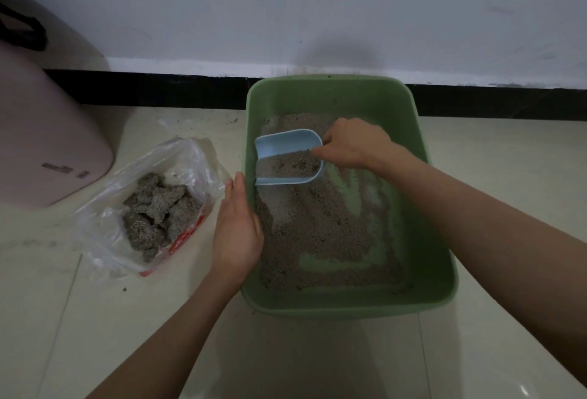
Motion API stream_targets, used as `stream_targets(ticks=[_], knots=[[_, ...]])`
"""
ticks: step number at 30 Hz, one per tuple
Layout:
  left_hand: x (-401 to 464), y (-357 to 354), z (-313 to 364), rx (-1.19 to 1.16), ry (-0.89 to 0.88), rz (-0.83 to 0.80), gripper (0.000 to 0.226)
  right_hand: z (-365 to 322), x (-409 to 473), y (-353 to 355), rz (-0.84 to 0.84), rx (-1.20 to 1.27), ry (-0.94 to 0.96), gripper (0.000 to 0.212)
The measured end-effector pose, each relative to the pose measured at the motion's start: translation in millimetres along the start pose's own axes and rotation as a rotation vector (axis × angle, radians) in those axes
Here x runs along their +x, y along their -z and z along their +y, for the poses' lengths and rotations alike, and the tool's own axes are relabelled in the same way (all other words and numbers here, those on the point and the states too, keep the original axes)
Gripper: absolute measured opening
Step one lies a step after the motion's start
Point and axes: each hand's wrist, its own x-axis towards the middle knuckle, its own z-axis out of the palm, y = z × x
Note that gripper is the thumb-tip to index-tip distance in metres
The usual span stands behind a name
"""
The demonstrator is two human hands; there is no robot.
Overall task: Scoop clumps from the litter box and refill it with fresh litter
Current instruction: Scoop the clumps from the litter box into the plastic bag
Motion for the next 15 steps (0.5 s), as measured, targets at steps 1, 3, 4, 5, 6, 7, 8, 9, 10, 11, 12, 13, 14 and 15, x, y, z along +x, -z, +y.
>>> stream_targets(ticks=[1,3,4,5,6,7,8,9,10,11,12,13,14,15], knots=[[0.1,-0.3,0.0,0.0,0.0,0.0,0.066,-3.2,0.8,3.5,0.008,-0.035,0.014,0.033],[0.5,-0.8,-0.2,0.0,0.001,0.002,0.066,-8.4,2.3,10.1,0.015,-0.077,0.029,0.029],[0.4,-0.9,-0.5,-0.001,0.002,0.004,0.066,-10.6,3.0,12.9,0.012,-0.086,0.033,0.028],[0.3,-0.8,-0.5,-0.003,0.002,0.005,0.066,-12.3,3.7,15.2,0.007,-0.09,0.035,0.027],[0.0,-0.8,-0.5,-0.004,0.0,0.005,0.066,-13.5,4.3,16.9,0.002,-0.093,0.036,0.026],[-0.3,-0.7,-0.4,-0.005,-0.002,0.005,0.066,-14.6,4.5,18.0,-0.003,-0.094,0.036,0.025],[-0.4,-0.6,-0.3,-0.007,-0.006,0.005,0.066,-15.4,4.5,18.7,-0.006,-0.094,0.035,0.024],[-0.4,-0.5,0.0,-0.008,-0.008,0.005,0.066,-16.1,4.3,19.0,-0.008,-0.094,0.035,0.024],[-0.3,-0.5,0.1,-0.009,-0.009,0.007,0.066,-16.8,3.9,19.3,-0.01,-0.095,0.035,0.024],[-0.2,-0.6,0.1,-0.01,-0.007,0.008,0.066,-17.2,3.4,19.5,-0.013,-0.098,0.036,0.023],[0.0,-0.7,0.0,-0.01,-0.004,0.009,0.066,-17.8,3.0,20.1,-0.013,-0.101,0.037,0.024],[0.0,-0.8,-0.1,-0.009,-0.002,0.009,0.066,-18.5,2.6,20.8,-0.013,-0.105,0.039,0.026],[0.1,-1.0,-0.4,-0.006,0.0,0.008,0.066,-19.7,2.0,21.7,-0.012,-0.11,0.041,0.028],[0.1,-1.1,-0.5,-0.004,0.003,0.006,0.065,-21.1,1.4,22.6,-0.011,-0.117,0.042,0.029]])
